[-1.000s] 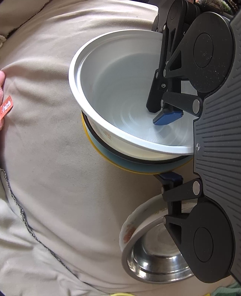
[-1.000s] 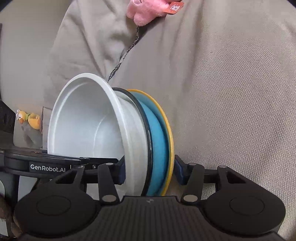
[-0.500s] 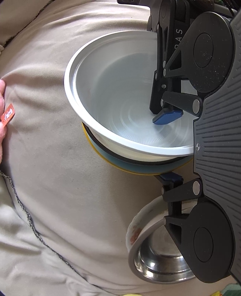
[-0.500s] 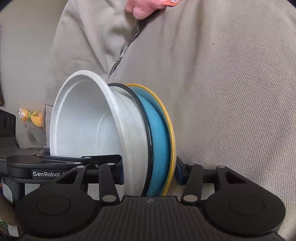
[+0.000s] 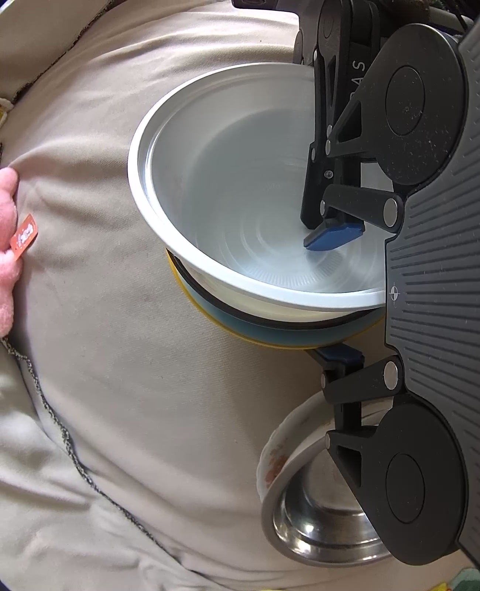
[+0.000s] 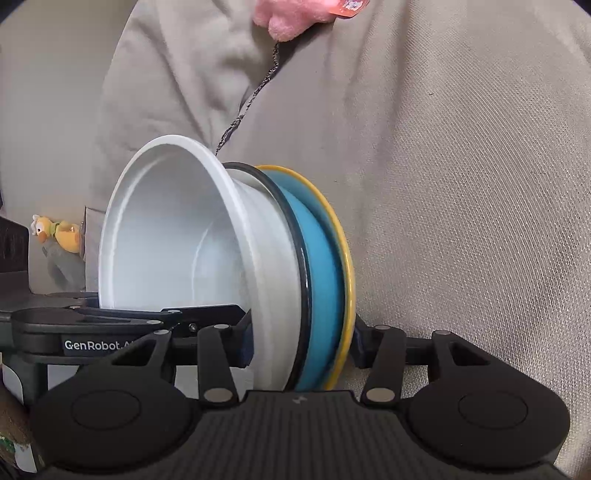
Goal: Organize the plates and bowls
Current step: 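Carry the tub, blue and gold-rimmed bowl stack toward the steel bowl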
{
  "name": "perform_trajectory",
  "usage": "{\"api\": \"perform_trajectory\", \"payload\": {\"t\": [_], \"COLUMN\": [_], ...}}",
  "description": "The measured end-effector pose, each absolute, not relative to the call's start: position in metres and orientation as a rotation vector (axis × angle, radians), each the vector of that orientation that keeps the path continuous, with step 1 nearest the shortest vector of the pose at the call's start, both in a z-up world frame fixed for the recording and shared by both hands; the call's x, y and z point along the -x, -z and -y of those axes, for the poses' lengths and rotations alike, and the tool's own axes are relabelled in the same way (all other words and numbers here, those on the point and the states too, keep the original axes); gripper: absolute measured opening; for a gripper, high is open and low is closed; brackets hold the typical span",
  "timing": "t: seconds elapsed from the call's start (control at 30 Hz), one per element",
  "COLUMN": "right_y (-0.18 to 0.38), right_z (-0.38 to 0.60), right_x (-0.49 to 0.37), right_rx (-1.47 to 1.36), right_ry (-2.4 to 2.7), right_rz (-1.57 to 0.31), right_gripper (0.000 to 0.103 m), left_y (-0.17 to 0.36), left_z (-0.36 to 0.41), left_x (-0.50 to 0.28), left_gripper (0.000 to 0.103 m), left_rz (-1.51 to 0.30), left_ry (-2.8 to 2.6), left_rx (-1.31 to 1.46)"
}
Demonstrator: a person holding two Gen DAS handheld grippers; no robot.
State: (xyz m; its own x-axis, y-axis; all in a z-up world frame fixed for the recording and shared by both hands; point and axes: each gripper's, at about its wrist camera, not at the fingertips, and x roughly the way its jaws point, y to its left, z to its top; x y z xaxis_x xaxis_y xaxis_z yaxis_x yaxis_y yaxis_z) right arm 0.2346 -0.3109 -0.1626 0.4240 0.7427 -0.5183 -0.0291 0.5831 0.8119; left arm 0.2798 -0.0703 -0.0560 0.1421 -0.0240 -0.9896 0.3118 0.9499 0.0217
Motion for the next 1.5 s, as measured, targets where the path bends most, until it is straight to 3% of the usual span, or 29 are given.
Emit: {"api": "perform_trajectory", "payload": {"t": [0.6, 0.9, 1.27, 1.5], "right_y": [0.141, 0.108, 0.053, 0.049], "right_z": [0.300, 0.287, 0.204, 0.128], "right_x": [-0.231, -0.228, -0.224, -0.228], "right_rx": [-0.745, -0.672, -0.526, -0.435], "right_ry": [-0.552, -0.565, -0.666, -0.736], "right_rz": [-1.003, -0.965, -0.959, -1.034], "right_gripper": [0.049, 0.050, 0.051, 0.051], "left_y": [0.040, 0.004, -0.042, -0.029], "left_z": [0.062, 0.040, -0.055, -0.130], "left_x": [-0.272, -0.261, -0.227, -0.212], "left_gripper": [0.056, 0.056, 0.056, 0.056], "left_rz": [-1.352, -1.271, -1.177, -1.192], "left_ry": [0.284, 0.296, 0.221, 0.147], "left_rx": [-0.223, -0.181, -0.083, 0.041]}}
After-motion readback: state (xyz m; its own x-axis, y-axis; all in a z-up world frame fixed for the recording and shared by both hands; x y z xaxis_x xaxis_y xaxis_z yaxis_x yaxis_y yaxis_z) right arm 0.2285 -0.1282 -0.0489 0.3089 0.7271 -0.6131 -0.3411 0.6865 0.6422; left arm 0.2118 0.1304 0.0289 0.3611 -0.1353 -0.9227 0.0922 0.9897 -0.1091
